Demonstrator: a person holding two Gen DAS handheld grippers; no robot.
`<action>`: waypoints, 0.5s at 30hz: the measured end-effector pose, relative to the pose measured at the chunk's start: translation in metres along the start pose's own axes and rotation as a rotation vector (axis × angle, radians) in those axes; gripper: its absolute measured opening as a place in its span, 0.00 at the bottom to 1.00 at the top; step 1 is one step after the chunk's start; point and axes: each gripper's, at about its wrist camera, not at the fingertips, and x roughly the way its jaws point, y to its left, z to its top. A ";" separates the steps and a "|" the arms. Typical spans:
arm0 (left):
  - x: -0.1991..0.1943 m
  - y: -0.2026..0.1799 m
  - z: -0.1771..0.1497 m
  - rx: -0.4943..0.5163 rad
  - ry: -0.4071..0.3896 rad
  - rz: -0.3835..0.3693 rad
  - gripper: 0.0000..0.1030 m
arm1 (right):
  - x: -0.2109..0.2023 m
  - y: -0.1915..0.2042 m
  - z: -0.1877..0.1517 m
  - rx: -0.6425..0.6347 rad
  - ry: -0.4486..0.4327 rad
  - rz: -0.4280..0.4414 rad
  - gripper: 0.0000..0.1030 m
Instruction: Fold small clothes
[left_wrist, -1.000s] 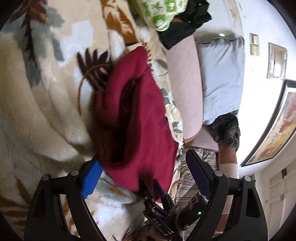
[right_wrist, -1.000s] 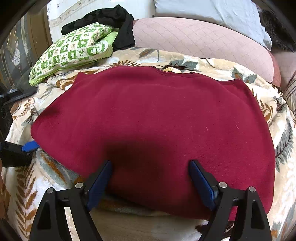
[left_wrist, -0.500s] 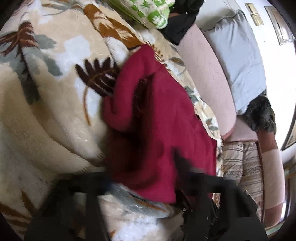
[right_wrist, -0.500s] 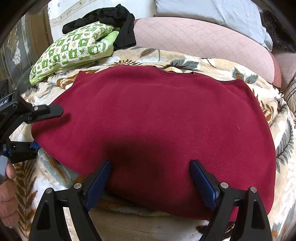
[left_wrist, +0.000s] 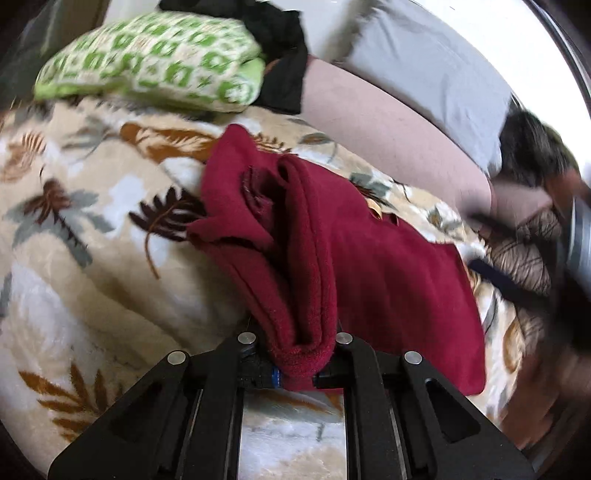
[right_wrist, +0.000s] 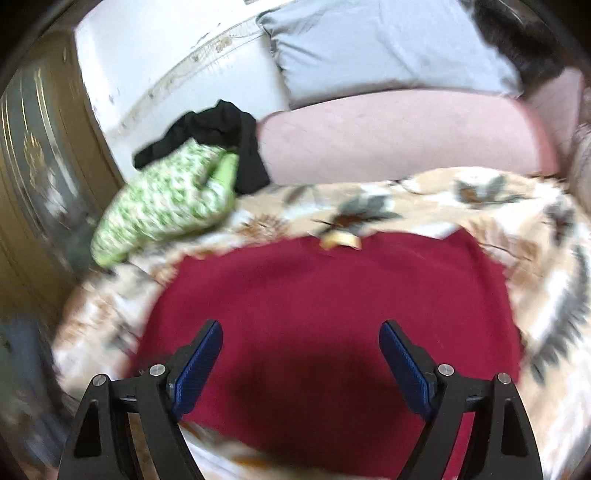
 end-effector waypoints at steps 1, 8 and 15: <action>0.001 -0.004 0.000 0.019 -0.002 0.003 0.09 | 0.018 0.000 0.017 0.058 0.088 0.118 0.83; 0.001 -0.023 0.006 0.131 -0.006 0.026 0.09 | 0.135 0.022 0.057 0.223 0.486 0.313 0.83; 0.007 -0.026 0.009 0.136 0.032 0.013 0.09 | 0.192 0.084 0.078 0.010 0.698 0.155 0.95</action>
